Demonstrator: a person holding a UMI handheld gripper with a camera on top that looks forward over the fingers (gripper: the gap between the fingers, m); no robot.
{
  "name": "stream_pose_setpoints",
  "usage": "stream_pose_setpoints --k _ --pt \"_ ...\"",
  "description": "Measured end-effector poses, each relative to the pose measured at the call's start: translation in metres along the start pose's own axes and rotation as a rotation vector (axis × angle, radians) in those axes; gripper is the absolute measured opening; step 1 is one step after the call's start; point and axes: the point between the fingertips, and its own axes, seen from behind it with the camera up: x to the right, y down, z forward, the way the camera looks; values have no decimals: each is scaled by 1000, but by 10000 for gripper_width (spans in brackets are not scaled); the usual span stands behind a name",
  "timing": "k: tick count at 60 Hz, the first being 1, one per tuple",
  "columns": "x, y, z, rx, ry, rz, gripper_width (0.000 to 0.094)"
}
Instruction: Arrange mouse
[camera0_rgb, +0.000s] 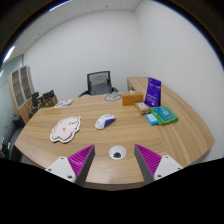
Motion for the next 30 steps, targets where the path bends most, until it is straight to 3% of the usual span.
stream_pose_setpoints --k 7,19,30 --pt "-40 7 17 -36 32 2 827" --pt "-116 6 78 -83 -32 9 839" --pt "-109 -3 164 -101 -8 0 831"
